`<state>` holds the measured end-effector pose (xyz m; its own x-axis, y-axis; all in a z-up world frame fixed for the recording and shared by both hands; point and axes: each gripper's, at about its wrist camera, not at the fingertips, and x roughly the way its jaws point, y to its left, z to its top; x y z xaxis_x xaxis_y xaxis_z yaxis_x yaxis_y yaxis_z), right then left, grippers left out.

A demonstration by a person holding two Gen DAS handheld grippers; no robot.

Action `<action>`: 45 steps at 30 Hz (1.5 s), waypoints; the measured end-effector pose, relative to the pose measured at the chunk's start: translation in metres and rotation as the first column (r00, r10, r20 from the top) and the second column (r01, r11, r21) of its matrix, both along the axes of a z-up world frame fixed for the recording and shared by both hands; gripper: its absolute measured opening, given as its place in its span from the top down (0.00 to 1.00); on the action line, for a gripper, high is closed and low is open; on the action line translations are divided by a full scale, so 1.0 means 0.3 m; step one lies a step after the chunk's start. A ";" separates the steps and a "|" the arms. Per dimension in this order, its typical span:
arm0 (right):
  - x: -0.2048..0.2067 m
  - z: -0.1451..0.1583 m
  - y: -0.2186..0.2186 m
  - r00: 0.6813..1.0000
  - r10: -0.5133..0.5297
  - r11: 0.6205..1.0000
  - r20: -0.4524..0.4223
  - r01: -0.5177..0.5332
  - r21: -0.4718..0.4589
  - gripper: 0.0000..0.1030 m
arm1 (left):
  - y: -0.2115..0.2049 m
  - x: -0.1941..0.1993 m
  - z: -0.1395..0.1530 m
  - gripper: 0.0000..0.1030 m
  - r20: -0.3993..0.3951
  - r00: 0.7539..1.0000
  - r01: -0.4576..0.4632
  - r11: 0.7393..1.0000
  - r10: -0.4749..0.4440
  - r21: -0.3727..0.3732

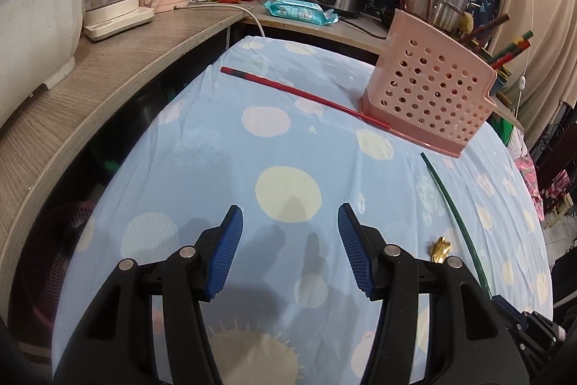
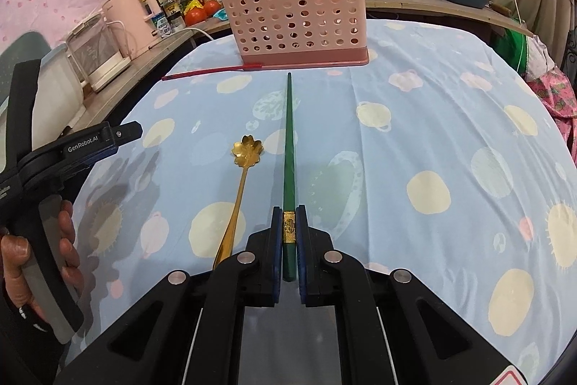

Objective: Organize utensils
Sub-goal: 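Close the right tool on the last green chopstick, then close the left tool on the gold spoon handle while the right tool holds the green chopstick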

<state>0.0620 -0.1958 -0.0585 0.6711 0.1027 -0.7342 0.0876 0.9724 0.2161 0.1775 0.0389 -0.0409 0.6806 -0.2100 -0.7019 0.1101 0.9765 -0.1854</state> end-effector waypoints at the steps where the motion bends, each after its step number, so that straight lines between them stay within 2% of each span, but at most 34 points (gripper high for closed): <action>1: 0.000 0.000 -0.001 1.000 -0.002 1.000 0.000 0.002 0.000 0.94 | 0.000 0.000 0.002 0.49 0.000 1.000 0.000 1.000 0.000 -0.004; 10: -0.012 0.004 -0.023 1.000 -0.029 1.000 0.004 0.029 0.003 0.94 | -0.028 -0.033 -0.013 0.49 -0.021 0.999 0.034 0.999 -0.034 -0.027; 14: -0.025 0.008 -0.044 0.999 -0.047 0.999 0.004 0.047 0.007 0.94 | -0.076 -0.096 -0.028 0.49 -0.046 0.994 0.092 0.994 -0.094 -0.050; 23: -0.095 0.010 -0.070 0.998 -0.068 0.998 -0.001 0.068 0.016 0.93 | -0.263 -0.245 -0.069 0.49 -0.089 0.963 0.248 0.966 -0.253 -0.067; 26: -0.113 0.009 -0.074 0.997 -0.071 0.997 0.000 0.071 0.021 0.93 | -0.316 -0.281 -0.083 0.49 -0.096 0.952 0.286 0.956 -0.291 -0.056; 31: -0.148 0.003 -0.089 0.997 -0.077 0.996 -0.002 0.077 0.041 0.93 | -0.363 -0.307 -0.107 0.50 -0.085 0.950 0.303 0.953 -0.299 0.027; 34: -0.158 0.000 -0.087 0.997 -0.072 0.996 -0.002 0.072 0.047 0.93 | -0.361 -0.315 -0.107 0.59 -0.079 0.950 0.307 0.951 -0.303 0.039; 35: -0.161 -0.002 -0.086 0.997 -0.071 0.996 -0.003 0.071 0.050 0.93 | -0.361 -0.320 -0.107 0.67 -0.078 0.949 0.309 0.950 -0.306 0.042; 37: -0.162 -0.003 -0.084 0.998 -0.067 0.996 -0.004 0.067 0.053 0.93 | -0.355 -0.323 -0.108 0.75 -0.075 0.948 0.314 0.949 -0.310 0.043; 38: -0.164 -0.003 -0.082 0.998 -0.064 0.996 -0.004 0.064 0.054 0.93 | -0.354 -0.327 -0.107 0.85 -0.076 0.946 0.317 0.948 -0.314 0.039; 39: -0.166 -0.003 -0.080 0.998 -0.062 0.997 -0.003 0.062 0.055 0.93 | -0.351 -0.327 -0.108 0.90 -0.080 0.944 0.322 0.946 -0.319 0.032; 45: -0.180 0.013 -0.075 0.999 -0.053 0.997 0.007 0.053 0.056 0.93 | -0.320 -0.340 -0.072 0.90 -0.064 0.945 0.321 0.947 -0.321 -0.002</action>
